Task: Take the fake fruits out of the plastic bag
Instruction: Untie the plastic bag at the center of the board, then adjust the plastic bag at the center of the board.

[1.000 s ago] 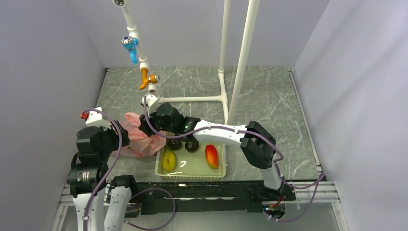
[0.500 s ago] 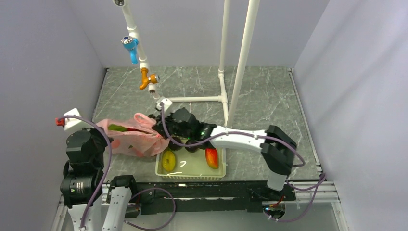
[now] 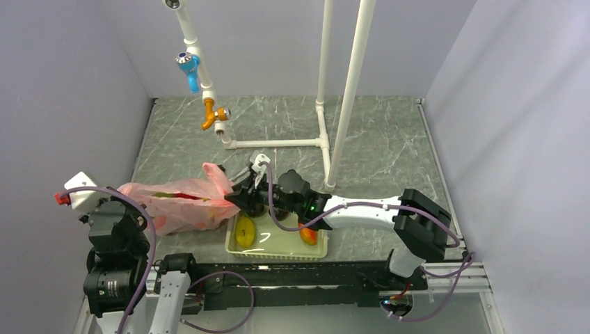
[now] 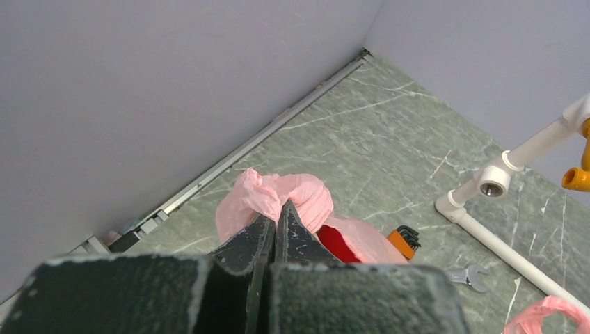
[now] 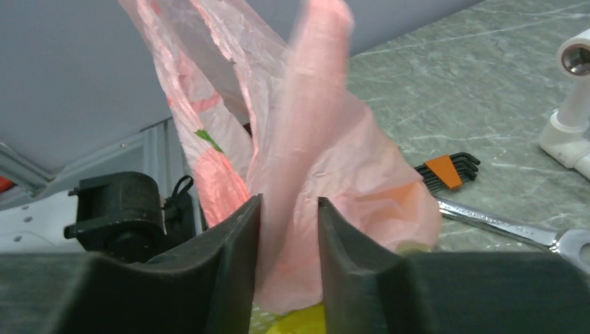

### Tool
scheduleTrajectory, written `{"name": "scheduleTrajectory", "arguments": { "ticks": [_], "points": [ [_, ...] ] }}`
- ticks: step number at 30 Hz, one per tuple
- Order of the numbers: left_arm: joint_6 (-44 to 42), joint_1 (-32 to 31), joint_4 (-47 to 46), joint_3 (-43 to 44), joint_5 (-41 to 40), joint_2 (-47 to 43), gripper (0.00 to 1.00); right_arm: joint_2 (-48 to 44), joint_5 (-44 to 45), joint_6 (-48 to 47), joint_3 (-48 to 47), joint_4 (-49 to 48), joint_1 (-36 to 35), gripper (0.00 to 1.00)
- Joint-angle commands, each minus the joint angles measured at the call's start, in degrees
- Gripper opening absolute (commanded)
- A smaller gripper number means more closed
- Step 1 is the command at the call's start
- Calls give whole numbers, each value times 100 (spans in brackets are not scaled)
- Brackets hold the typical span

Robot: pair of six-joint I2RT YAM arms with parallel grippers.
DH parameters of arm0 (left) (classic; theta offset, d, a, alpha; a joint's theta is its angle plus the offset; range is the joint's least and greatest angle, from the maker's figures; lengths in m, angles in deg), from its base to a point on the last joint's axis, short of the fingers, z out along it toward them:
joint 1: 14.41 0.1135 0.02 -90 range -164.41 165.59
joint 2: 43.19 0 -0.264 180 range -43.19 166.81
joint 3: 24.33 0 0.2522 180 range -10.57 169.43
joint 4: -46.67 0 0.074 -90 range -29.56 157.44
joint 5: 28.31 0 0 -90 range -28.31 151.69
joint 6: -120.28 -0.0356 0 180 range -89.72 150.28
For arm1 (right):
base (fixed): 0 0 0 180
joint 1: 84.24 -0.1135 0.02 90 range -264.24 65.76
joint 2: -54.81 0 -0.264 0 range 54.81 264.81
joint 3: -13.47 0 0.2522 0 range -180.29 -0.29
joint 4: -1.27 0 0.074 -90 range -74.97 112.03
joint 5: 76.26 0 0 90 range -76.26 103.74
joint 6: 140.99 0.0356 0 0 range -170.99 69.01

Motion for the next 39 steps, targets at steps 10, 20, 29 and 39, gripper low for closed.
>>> {"name": "scheduleTrajectory", "arguments": {
  "ticks": [10,20,29,39],
  "points": [
    [140,35,296,52,349,-538,0,955,675,-87,-2783,3035,-112,99],
    [167,33,528,61,281,-634,0,2053,2731,-1137,-4932,4483,-654,81],
    [349,36,654,112,-118,-893,0,3027,3160,-1564,-6558,4117,-538,15],
    [542,19,1265,445,-442,-1308,0,3783,2023,-1083,-7893,3450,-109,0]
  ]
}}
